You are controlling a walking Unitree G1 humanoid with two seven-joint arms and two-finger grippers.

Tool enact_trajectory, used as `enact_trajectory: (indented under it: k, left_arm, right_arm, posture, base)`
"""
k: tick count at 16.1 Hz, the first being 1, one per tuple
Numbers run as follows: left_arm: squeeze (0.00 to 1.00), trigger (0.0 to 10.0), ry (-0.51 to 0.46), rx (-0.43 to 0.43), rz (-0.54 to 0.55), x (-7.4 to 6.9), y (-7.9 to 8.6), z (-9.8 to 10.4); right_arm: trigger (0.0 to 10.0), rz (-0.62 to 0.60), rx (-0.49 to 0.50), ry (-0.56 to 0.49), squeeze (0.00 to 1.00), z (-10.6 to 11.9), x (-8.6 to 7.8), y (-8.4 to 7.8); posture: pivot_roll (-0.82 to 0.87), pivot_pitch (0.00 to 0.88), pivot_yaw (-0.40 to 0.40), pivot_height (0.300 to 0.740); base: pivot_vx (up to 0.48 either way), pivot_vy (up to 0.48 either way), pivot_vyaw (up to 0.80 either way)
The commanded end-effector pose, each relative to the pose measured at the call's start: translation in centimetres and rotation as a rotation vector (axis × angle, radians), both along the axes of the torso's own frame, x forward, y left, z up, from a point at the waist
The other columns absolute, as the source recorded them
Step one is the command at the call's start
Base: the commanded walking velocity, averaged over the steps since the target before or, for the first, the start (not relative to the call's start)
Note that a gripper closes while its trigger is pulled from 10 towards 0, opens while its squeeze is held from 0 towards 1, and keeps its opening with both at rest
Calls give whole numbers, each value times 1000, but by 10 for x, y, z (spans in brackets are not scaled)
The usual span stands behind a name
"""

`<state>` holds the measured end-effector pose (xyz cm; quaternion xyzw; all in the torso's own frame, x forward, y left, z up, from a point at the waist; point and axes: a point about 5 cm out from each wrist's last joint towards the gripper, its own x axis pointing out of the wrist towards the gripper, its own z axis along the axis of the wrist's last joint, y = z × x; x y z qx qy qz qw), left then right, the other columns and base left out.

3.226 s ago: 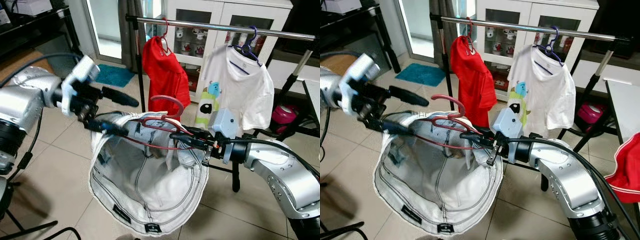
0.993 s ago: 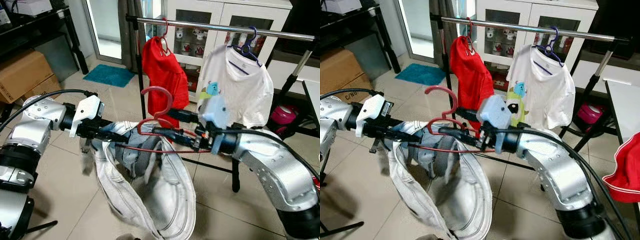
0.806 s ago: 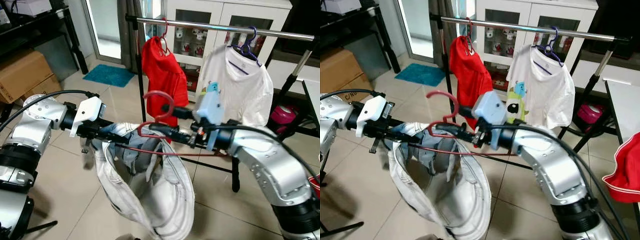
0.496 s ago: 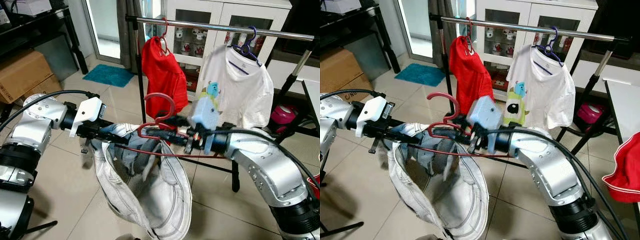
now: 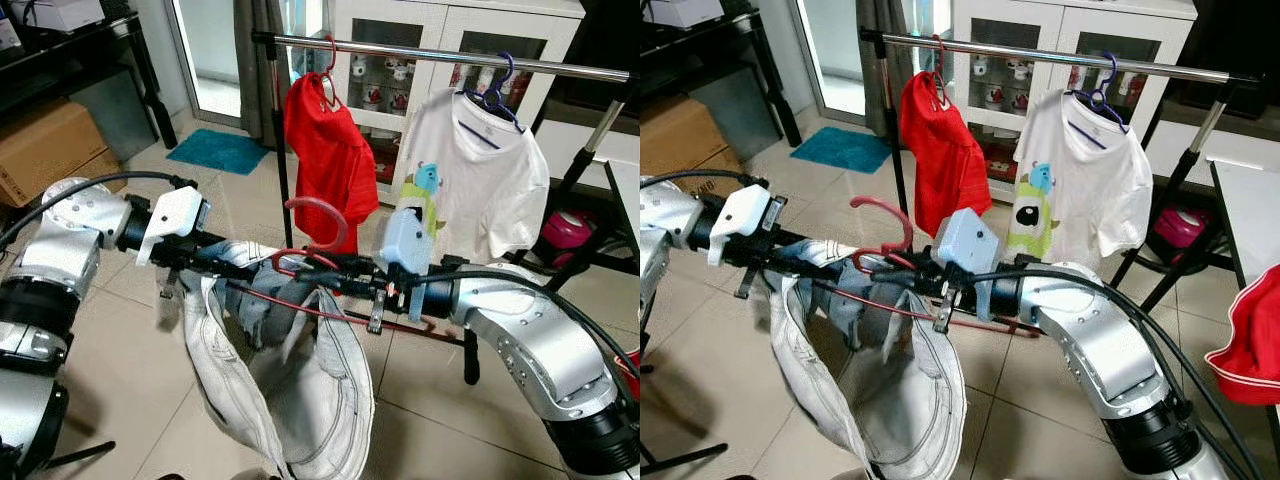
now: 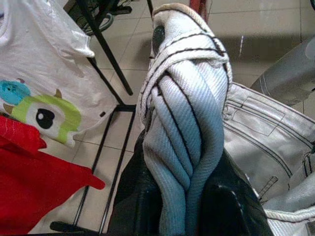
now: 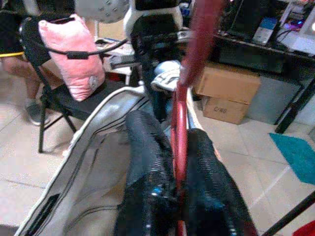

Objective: Hang hanger

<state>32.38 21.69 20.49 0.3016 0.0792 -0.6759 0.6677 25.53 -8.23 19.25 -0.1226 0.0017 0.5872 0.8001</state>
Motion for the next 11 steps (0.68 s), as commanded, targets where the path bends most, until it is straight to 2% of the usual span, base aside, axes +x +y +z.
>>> enact_trajectory:
  k: [1,6,7,8,9,11]
  left_arm:
    - [0,0,-63,-18,5,4,2,18]
    - [0,0,-103,-10,5,10,1,30]
    - [0,5922,-110,-28,25,11,1,32]
    - [969,10000,-53,-50,22,11,-2,32]
    - [1000,10000,-45,-59,19,11,-3,32]
    - [1000,10000,-45,-60,17,12,-3,32]
  right_arm:
    - [0,21,-25,36,0,-9,-2,2]
    - [0,6,25,70,0,-14,-4,5]
    - [0,4,34,74,0,-15,-5,6]
    - [0,-2,46,80,0,-16,-6,7]
    - [0,-6,51,82,0,-17,-7,7]
    - [0,-37,90,90,0,-18,-6,7]
  posture:
    - [-103,0,60,740]
    - [-95,0,76,740]
    - [-98,0,81,740]
    - [-99,0,83,740]
    - [-100,0,85,740]
    - [-100,0,86,740]
  base:
    - [0,0,0]
    - [0,0,0]
    - [0,0,0]
    - [0,0,0]
    - [0,0,0]
    - [0,0,0]
